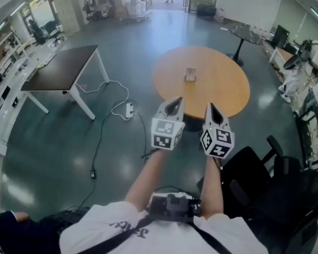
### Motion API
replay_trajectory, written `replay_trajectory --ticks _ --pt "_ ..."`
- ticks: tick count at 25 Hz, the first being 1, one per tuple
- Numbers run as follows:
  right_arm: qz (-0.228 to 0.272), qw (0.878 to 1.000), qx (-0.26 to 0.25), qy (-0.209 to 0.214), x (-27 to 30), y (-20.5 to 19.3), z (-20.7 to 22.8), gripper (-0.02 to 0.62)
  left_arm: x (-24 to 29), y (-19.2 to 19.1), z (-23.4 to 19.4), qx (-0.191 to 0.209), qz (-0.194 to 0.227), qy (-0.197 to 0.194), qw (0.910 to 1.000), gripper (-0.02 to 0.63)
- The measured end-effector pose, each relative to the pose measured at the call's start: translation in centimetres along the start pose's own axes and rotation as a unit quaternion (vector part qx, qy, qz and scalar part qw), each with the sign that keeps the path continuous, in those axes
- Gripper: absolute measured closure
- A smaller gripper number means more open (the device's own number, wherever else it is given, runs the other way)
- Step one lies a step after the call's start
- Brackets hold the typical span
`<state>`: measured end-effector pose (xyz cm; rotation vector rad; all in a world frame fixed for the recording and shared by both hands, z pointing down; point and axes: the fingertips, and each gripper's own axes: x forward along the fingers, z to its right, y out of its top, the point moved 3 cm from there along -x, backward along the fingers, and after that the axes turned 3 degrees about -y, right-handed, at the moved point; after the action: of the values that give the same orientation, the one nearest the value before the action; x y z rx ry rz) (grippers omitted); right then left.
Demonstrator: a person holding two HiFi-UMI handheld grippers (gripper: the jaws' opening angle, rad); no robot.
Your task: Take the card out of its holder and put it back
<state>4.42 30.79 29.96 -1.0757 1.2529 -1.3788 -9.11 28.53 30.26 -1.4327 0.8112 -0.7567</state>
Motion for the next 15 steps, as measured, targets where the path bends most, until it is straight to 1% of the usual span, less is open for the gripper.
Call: replay_trajectory --ticks 7,13,15 --pt "-0.003 1.000 -0.001 0.002 1.0 -0.7 2.0 0.575 2.3 -0.9 1.0 -0.002 -0.003 0.001 1.0000 0.600" --pt "-0.008 0.999 0.033 0.012 1.4 -1.4 5.5 0.574 5.0 -1.5 2.6 -0.013 -0.005 0.000 0.9999 0.600" --pt "-0.014 0.999 0.035 0.022 1.7 -1.9 6.1 0.574 5.7 -2.0 2.8 -0.019 -0.010 0.009 0.9997 0.600"
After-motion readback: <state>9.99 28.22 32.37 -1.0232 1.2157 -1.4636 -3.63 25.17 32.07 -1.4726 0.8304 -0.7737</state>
